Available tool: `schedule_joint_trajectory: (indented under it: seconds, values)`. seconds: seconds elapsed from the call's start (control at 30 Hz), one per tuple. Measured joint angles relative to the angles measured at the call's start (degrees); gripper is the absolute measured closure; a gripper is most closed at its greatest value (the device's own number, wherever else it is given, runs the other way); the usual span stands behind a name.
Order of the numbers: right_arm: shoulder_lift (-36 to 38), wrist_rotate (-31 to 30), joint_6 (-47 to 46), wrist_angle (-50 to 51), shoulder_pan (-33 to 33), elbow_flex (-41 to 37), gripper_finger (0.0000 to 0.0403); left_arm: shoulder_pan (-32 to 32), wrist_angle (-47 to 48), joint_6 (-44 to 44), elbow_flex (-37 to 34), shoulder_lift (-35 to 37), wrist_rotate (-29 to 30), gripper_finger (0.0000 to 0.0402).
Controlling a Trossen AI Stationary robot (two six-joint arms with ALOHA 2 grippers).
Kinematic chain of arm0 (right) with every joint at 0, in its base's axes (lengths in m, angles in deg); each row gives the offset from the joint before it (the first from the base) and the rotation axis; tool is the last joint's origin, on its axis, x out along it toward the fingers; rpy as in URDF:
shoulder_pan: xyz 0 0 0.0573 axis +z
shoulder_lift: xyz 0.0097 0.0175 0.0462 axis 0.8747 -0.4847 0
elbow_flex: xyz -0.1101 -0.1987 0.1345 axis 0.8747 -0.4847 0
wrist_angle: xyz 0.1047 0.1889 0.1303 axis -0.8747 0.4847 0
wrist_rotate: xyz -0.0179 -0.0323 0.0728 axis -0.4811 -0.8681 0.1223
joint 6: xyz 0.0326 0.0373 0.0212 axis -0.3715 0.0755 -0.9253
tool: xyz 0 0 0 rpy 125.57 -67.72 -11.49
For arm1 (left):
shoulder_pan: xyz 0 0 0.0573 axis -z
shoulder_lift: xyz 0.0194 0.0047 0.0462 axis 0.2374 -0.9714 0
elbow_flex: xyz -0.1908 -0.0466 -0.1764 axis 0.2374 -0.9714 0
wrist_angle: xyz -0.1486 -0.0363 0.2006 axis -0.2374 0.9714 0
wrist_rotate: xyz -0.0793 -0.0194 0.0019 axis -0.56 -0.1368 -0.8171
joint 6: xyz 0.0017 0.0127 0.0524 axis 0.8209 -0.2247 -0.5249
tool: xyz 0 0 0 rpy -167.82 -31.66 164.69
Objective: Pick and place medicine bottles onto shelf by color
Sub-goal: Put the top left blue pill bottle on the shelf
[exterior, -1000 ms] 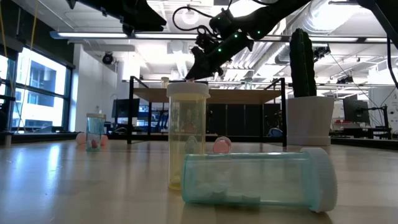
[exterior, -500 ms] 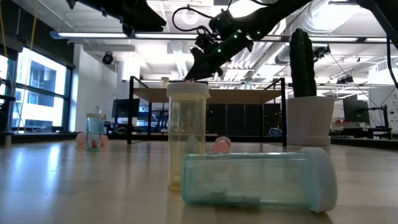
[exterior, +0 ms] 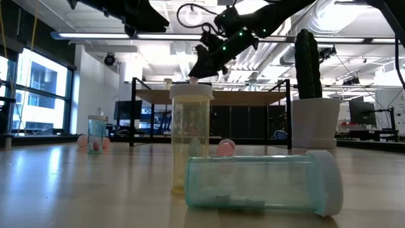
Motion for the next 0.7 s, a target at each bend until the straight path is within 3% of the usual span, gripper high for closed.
schedule_joint_trajectory:
  seconds: [0.47, 0.7]
  values:
    - [9.5, 0.4, -0.2, 7.9, 2.7, 0.0, 0.0218, 3.6, 12.3, 3.0, 0.0, 0.0, 0.3, 0.0216]
    - [14.1, -0.3, 0.0, 14.0, 5.9, 0.0, 0.0217, 6.9, 21.8, 9.2, 0.0, 0.0, 9.4, 0.0216]
